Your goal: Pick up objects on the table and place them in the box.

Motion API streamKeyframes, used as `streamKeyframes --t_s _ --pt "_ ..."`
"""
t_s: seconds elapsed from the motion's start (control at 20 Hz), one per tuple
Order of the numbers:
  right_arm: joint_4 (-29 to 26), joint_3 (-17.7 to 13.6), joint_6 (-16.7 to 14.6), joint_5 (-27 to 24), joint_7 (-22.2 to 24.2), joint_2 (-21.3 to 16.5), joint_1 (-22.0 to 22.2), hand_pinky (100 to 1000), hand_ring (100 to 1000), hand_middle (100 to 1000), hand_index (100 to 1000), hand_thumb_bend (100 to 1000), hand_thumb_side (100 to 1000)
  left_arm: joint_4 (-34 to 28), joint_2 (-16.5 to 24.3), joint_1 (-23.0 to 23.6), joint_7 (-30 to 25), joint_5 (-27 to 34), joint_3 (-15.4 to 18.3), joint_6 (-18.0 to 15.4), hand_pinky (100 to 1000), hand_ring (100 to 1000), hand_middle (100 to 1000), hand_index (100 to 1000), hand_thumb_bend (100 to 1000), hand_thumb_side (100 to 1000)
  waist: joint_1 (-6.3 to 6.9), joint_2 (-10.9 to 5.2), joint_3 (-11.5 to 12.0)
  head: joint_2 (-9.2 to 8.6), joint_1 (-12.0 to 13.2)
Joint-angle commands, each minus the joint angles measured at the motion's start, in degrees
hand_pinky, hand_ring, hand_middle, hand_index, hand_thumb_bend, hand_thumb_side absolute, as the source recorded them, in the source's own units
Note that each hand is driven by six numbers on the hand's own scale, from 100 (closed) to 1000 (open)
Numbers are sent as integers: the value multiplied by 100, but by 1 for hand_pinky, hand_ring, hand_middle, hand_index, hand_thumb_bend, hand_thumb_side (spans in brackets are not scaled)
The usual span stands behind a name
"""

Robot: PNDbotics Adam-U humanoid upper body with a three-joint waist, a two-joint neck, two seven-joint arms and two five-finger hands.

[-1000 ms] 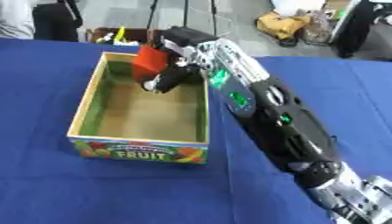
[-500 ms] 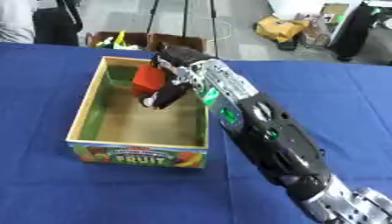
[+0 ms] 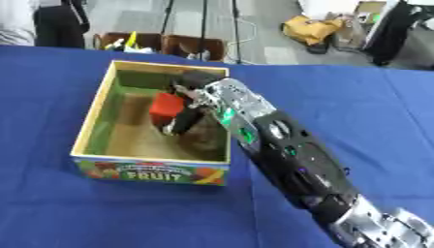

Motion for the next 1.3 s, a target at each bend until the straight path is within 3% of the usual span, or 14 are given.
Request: streamKeyframes --t_s 0.05,0.4,0.55,0.65,1.1,1.3 --pt "21 -44 -166 180 274 -21 -189 427 573 446 533 100 446 -115 50 -58 -21 17 -3 -6 575 628 576 648 100 886 29 -115 2 -67 -34" --pt "-127 -82 -369 238 762 3 -253 517 693 562 648 100 458 -115 50 -65 -26 23 -8 -5 575 628 576 648 100 886 35 -115 3 -67 -69" --pt "-185 -77 -417 263 855 -2 -266 604 810 717 740 100 472 -115 51 -68 -28 25 -9 -5 575 626 577 648 100 886 35 -119 1 -75 -74" --pt "-214 -84 -429 330 893 -13 -280 640 852 775 786 100 476 -115 50 -67 -33 24 -10 -4 575 626 577 648 100 887 34 -125 -2 -74 -77" --pt "-580 -110 -386 599 747 -148 -325 654 873 812 817 142 506 -115 56 -44 -38 20 -4 7 575 626 576 648 100 887 33 -176 -54 -58 -58" --pt "-923 -138 -361 455 703 -274 -295 651 866 809 820 155 529 -115 63 -24 -36 14 2 14 575 626 576 647 100 887 39 -209 -87 -28 -35"
